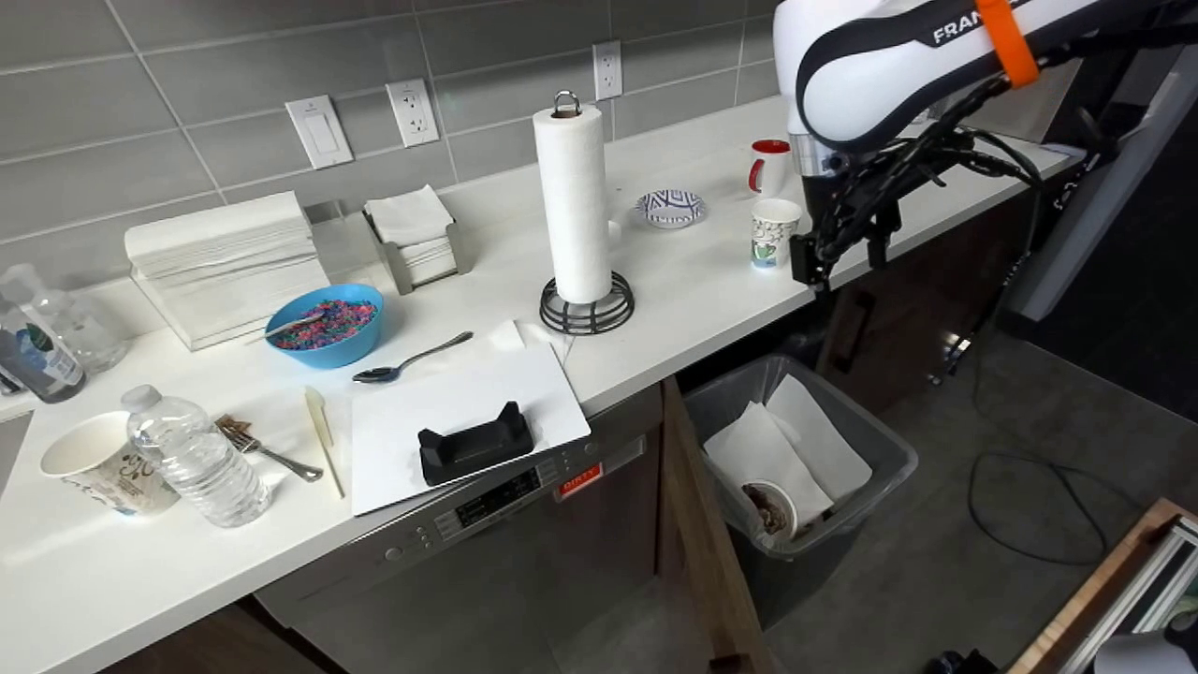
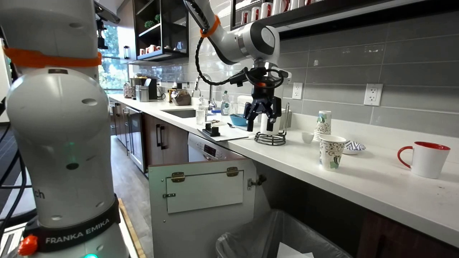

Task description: Put the white bowl in the bin

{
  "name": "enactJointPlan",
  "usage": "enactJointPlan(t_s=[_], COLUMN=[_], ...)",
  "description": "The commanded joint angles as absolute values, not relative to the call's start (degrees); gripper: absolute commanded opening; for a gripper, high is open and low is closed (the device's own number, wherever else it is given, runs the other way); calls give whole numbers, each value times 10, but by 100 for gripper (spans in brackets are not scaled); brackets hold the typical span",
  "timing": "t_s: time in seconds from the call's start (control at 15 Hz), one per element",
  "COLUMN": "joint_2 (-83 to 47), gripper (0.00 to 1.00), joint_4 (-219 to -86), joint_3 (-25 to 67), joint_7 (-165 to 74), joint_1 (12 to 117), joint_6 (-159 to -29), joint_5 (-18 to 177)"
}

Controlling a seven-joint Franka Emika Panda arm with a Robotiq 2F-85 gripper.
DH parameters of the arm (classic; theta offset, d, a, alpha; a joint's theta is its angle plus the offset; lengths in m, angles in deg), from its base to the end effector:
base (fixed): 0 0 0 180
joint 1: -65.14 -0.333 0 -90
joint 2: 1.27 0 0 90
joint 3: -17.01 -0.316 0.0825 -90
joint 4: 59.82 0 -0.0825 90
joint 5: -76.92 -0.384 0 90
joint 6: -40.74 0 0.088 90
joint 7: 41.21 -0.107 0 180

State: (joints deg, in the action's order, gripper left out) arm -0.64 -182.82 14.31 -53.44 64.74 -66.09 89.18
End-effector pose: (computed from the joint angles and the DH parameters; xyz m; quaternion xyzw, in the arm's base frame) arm 0.5047 0.0110 0.3888 0.9855 -0.0341 -0.1203 0.1144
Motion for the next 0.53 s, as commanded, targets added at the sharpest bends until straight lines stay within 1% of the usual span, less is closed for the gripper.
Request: enactJointPlan(t_s=[0.0,0.27,0.33,0.47], joint_2=[-25,-25,-24,-26], gripper=[100,100,100,100], joint_4=[-1811,-1839,-1823,-1829], joint_3=[151,151,151,151], joint_7=[-537,-556,-547,-550], joint_1=[646,645,643,643], joint_6=[-714,-817,-779,-800], joint_5=[885,862,881,874])
